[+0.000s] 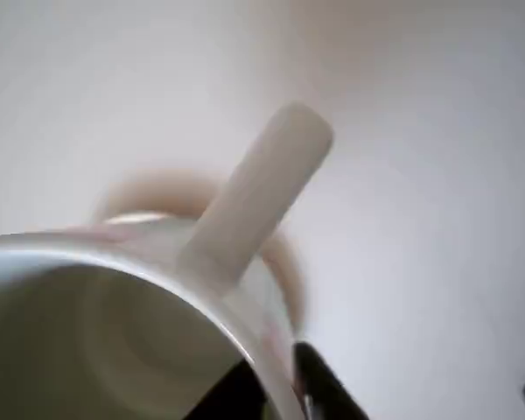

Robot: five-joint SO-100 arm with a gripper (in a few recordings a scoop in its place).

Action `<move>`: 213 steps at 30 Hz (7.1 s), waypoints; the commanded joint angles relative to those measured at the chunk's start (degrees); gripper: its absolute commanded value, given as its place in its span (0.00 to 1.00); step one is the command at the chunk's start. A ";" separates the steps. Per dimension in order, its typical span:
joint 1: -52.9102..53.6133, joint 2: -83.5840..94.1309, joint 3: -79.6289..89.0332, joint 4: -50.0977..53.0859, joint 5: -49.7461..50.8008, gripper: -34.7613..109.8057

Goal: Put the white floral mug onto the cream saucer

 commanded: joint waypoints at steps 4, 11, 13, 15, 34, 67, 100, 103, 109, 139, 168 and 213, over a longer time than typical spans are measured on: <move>-11.95 2.02 -7.21 -4.31 1.58 0.23; -15.12 -5.54 -7.21 -9.76 1.67 0.23; -16.26 -7.65 -7.21 -11.34 1.93 0.23; -17.23 -9.58 -7.21 -12.66 2.37 0.23; -18.63 -23.20 -6.42 -22.15 2.72 0.23; -19.16 -27.69 -6.59 -23.55 0.44 0.36; 13.62 51.06 31.20 -4.13 7.56 0.23; 14.06 51.06 37.88 -5.80 7.65 0.23; 13.27 51.06 50.19 -10.72 8.00 0.23; 13.97 50.98 50.27 -10.63 8.61 0.24; 13.97 50.98 50.27 -10.63 8.61 0.24; 13.97 50.98 50.27 -10.63 8.61 0.24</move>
